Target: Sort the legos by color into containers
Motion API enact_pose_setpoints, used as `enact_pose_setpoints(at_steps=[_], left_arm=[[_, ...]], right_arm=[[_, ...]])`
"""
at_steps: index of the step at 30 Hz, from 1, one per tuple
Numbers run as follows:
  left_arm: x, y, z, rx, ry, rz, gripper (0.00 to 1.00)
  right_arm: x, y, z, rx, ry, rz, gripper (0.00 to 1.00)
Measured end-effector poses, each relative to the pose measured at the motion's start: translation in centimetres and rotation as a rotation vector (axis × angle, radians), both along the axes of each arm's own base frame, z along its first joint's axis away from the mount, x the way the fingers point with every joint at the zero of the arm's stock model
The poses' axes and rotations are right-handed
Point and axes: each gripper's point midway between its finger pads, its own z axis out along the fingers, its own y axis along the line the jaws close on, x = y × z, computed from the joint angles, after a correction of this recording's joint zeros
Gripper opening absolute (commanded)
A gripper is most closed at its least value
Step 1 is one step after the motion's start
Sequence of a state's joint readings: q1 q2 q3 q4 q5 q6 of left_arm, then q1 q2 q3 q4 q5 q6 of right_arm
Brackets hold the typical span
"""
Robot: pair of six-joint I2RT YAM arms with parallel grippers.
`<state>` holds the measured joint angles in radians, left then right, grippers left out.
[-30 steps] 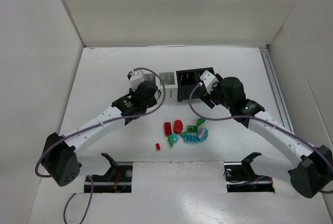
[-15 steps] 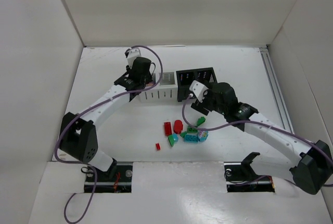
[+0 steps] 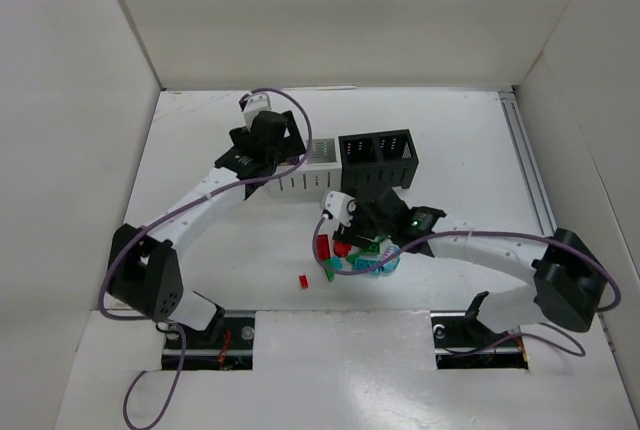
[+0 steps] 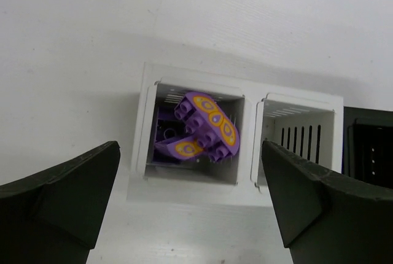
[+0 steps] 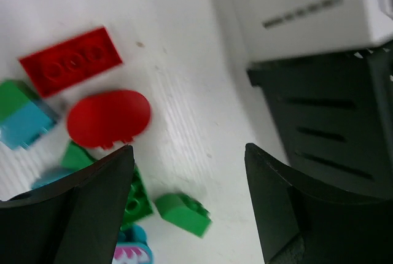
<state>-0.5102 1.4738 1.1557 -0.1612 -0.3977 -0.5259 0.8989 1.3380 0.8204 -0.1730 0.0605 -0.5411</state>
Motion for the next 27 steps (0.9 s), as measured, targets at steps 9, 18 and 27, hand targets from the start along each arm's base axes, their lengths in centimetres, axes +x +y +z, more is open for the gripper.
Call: enact_pose_setpoints(at_steps=[9, 18, 27], left_arm=[[-6.4, 3.2, 2.6, -0.145, -0.090, 0.052, 1.00], [-12.4, 6.6, -1.6, -0.247, -0.032, 0.179, 1.00], [-13.7, 8.0, -1.3, -0.309, -0.055, 0.258, 1.00]], right_arm=[[-1.7, 7.6, -2.9, 0.015, 0.071, 0.121, 0.76], [-2.0, 11.2, -4.5, 0.161, 0.234, 0.008, 0.76], [-1.9, 10.6, -5.8, 0.216, 0.334, -0.199, 0.76]])
